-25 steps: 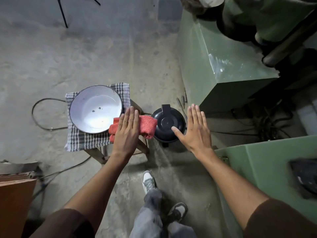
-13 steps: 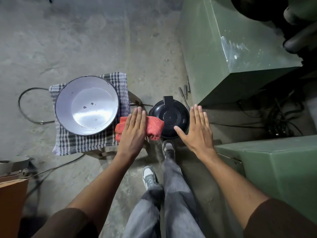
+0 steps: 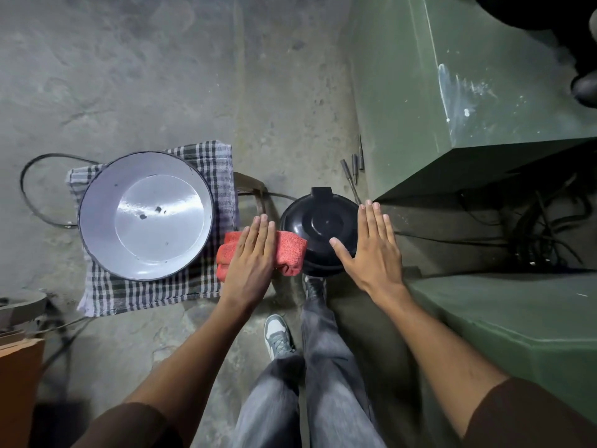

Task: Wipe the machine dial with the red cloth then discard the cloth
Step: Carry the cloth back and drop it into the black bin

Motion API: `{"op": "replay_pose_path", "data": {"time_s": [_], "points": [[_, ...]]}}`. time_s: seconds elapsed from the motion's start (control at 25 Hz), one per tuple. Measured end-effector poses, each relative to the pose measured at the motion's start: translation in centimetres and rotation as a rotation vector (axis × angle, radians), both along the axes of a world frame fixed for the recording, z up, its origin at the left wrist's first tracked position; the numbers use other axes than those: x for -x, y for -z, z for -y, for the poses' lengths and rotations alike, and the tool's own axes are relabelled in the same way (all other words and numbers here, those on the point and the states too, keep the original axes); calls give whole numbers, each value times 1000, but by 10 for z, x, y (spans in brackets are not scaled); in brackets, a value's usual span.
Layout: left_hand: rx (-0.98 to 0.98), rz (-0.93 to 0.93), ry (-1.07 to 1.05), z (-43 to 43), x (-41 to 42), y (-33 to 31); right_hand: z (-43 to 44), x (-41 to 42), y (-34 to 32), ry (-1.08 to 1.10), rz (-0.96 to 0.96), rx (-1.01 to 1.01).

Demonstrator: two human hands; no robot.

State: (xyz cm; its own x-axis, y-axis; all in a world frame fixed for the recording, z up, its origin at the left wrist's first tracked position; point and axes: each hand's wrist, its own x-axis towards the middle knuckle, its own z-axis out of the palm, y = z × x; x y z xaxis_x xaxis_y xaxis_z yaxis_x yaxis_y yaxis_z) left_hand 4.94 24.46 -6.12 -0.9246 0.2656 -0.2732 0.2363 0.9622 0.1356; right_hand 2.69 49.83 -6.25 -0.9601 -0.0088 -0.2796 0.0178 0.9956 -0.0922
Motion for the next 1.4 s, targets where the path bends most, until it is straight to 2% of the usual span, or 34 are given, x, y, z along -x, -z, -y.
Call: {"op": "replay_pose_path", "data": {"time_s": [0.36,0.52,0.72,1.12,1.4], "points": [[-23,-4,118,-12,-3,24,-5,9,7,25,16,22],[-2,130,253,-43,10,35,-12,4,13,51,25,20],[45,69,333,-88,33,60,-27,1,23,70,52,-11],[148,162,392,-127,67,154,-53,14,96,46,59,-36],[121,134,446,-116,62,161,-47,16,105,50,51,-19]]}}
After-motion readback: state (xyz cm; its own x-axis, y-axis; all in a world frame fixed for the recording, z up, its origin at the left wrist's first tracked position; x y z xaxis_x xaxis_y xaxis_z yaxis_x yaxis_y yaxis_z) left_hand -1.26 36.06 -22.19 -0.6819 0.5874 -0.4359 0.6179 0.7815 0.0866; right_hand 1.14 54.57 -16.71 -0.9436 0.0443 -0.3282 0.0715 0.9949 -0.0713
